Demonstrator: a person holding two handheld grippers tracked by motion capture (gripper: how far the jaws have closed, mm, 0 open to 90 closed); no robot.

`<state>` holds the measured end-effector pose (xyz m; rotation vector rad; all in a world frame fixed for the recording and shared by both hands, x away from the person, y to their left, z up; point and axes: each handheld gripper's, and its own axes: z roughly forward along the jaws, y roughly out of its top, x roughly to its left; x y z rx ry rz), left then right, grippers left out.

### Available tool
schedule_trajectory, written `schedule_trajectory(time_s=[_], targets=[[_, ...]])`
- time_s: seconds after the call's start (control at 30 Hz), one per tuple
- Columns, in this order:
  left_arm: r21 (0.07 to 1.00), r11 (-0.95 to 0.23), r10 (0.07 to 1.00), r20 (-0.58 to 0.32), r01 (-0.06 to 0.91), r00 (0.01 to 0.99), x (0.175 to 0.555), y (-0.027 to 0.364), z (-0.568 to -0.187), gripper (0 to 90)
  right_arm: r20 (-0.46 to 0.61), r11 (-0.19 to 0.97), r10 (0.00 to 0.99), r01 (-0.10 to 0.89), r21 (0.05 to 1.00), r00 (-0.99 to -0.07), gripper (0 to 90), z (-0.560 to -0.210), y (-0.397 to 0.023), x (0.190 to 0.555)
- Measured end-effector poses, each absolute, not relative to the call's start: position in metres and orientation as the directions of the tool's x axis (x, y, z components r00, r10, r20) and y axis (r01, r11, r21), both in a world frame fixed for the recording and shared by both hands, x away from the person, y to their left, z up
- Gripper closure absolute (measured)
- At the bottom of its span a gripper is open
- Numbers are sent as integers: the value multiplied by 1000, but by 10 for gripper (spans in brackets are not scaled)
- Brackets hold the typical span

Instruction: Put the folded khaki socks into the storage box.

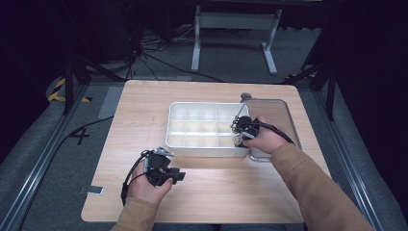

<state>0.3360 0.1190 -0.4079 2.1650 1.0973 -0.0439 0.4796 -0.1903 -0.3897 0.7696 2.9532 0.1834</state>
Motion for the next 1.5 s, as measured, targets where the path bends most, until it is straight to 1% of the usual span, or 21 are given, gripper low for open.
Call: schedule_trajectory(time_s=[0.13, 0.2, 0.23, 0.3, 0.33, 0.43, 0.57, 0.6, 0.67, 0.73, 0.83, 0.93, 1.07, 1.13, 1.23, 1.37, 1.4, 1.5], targets=[[570, -395, 696, -327, 721, 639, 336, 119, -407, 679, -52, 858, 502, 489, 157, -864, 636, -379, -191, 476], [569, -394, 698, -326, 721, 638, 336, 118, -408, 682, -46, 843, 517, 499, 203, -855, 644, -364, -191, 474], [569, -394, 698, -326, 721, 638, 336, 118, -408, 681, -46, 843, 517, 499, 203, -855, 644, -364, -191, 474], [569, -400, 695, -322, 718, 643, 336, 118, -408, 682, -43, 831, 526, 502, 241, -850, 647, -355, -190, 473], [568, -400, 696, -323, 719, 642, 336, 118, -408, 682, -53, 822, 530, 498, 276, -846, 641, -347, -187, 473], [569, -401, 694, -322, 718, 644, 336, 118, -408, 682, -51, 814, 536, 499, 297, -843, 589, -347, -183, 475], [569, -402, 693, -322, 717, 645, 336, 118, -408, 681, -71, 819, 546, 513, 257, -835, 581, -359, -178, 480], [569, -402, 693, -322, 717, 645, 336, 118, -408, 681, -77, 820, 548, 516, 249, -833, 595, -361, -178, 481], [571, -399, 694, -324, 718, 643, 336, 118, -408, 681, -89, 826, 546, 518, 222, -833, 696, -366, -178, 483], [571, -395, 695, -326, 720, 641, 336, 119, -408, 681, -77, 827, 546, 522, 207, -834, 767, -368, -179, 484], [570, -399, 694, -325, 718, 643, 335, 119, -408, 681, -67, 835, 538, 520, 181, -840, 799, -371, -180, 484], [568, -401, 694, -324, 719, 643, 335, 118, -408, 681, -7, 841, 531, 527, 123, -847, 806, -380, -178, 481], [568, -400, 694, -325, 719, 643, 335, 117, -407, 681, 14, 845, 528, 527, 95, -849, 809, -391, -175, 480], [568, -405, 692, -321, 716, 646, 335, 117, -407, 682, 30, 834, 542, 542, 100, -840, 807, -392, -177, 481], [572, -405, 690, -321, 714, 649, 335, 116, -408, 681, 91, 814, 560, 568, 121, -823, 805, -395, -183, 484], [569, -408, 688, -323, 714, 650, 335, 117, -408, 681, 100, 806, 567, 576, 137, -818, 800, -396, -186, 484], [568, -408, 689, -323, 715, 649, 335, 117, -407, 680, 125, 783, 591, 604, 149, -797, 773, -394, -188, 484], [570, -406, 688, -324, 714, 650, 336, 117, -408, 680, 142, 770, 600, 616, 166, -788, 738, -391, -192, 485]])
